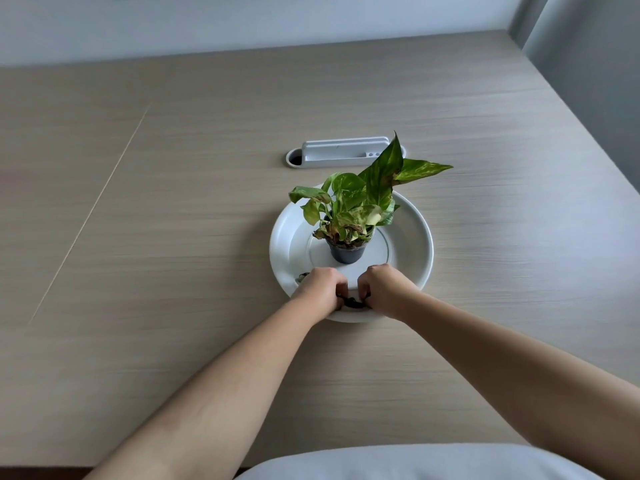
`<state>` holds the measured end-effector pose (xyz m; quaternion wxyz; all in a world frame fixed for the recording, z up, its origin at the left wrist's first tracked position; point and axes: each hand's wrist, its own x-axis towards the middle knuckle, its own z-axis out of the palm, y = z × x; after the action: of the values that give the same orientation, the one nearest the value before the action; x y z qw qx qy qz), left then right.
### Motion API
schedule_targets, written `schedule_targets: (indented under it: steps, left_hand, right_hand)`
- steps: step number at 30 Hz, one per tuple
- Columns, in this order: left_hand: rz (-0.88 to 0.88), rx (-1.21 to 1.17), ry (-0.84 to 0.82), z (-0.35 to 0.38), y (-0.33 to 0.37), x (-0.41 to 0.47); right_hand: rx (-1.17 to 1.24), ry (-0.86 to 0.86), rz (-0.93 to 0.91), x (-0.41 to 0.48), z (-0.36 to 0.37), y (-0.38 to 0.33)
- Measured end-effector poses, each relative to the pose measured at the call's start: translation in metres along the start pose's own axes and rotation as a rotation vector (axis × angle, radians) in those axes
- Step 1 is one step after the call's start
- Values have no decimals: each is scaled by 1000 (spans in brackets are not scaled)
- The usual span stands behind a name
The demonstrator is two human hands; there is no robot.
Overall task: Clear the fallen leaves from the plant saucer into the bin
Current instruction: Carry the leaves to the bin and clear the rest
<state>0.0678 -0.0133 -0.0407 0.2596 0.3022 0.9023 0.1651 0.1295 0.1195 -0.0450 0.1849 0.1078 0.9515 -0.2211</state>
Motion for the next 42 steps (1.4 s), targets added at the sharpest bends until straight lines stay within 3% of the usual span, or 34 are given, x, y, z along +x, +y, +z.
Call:
schedule_targets:
  steps: [7, 14, 24, 29, 34, 42]
  left_hand:
    - [-52, -208, 98, -15, -13, -2]
    - [-55, -271, 236, -34, -23, -9]
    - [78, -329, 188, -18, 27, -18]
    - [221, -323, 133, 10, 111, -25]
    - [389, -285, 19, 72, 241, -44]
    - [702, -118, -206, 237, 456, -105]
  right_hand:
    - [148, 69, 41, 0, -19, 2]
    - [258, 179, 87, -13, -35, 0]
    - [359, 320, 178, -61, -46, 29]
    - [446, 433, 317, -135, -58, 90]
    - [485, 566, 514, -261, -55, 186]
    - [550, 700, 842, -495, 3, 332]
